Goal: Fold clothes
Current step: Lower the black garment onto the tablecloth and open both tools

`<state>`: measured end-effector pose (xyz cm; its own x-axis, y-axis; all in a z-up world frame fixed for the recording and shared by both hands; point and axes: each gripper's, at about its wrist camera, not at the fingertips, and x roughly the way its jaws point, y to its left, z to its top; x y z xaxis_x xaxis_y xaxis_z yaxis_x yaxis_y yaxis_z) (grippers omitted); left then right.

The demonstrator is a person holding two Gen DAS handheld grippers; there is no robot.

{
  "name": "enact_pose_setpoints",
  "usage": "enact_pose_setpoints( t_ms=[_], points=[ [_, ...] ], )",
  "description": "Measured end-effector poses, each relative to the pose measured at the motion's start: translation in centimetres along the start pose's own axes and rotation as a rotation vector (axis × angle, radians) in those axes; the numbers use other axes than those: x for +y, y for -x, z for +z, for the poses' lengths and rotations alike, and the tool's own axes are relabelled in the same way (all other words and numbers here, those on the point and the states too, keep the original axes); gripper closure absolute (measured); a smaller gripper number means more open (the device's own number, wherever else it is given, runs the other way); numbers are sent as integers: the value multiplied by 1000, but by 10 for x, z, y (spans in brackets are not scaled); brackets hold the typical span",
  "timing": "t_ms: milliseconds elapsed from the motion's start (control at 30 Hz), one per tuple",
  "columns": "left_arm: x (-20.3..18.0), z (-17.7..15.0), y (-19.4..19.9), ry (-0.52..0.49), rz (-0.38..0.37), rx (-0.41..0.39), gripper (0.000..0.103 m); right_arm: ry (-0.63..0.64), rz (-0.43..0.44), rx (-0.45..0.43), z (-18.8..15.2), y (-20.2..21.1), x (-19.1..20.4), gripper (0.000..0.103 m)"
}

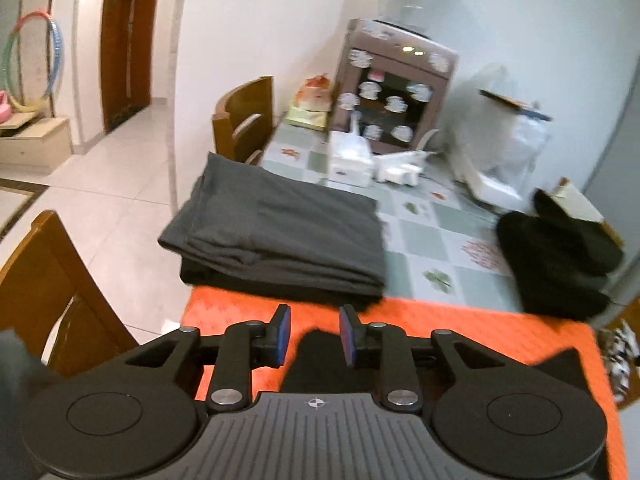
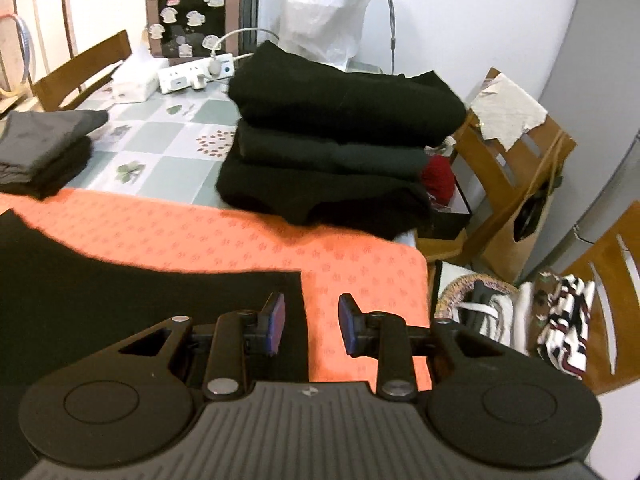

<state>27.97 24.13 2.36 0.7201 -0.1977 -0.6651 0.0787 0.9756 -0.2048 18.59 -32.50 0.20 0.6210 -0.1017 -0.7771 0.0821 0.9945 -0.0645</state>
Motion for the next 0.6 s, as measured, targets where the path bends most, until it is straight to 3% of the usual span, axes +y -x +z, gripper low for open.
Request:
enact_pose_setpoints(
  t_ms=[100, 400, 600],
  points=[
    [-2, -16, 25, -9, -23, 4, 65, -11, 10, 0, -21, 33, 4, 69],
    [6, -80, 91, -19, -38, 12, 59, -48, 16, 6, -97, 109, 23, 69],
    [23, -134, 117, 21, -1, 61, 59, -87, 15, 60, -163, 124, 29, 67]
  ],
)
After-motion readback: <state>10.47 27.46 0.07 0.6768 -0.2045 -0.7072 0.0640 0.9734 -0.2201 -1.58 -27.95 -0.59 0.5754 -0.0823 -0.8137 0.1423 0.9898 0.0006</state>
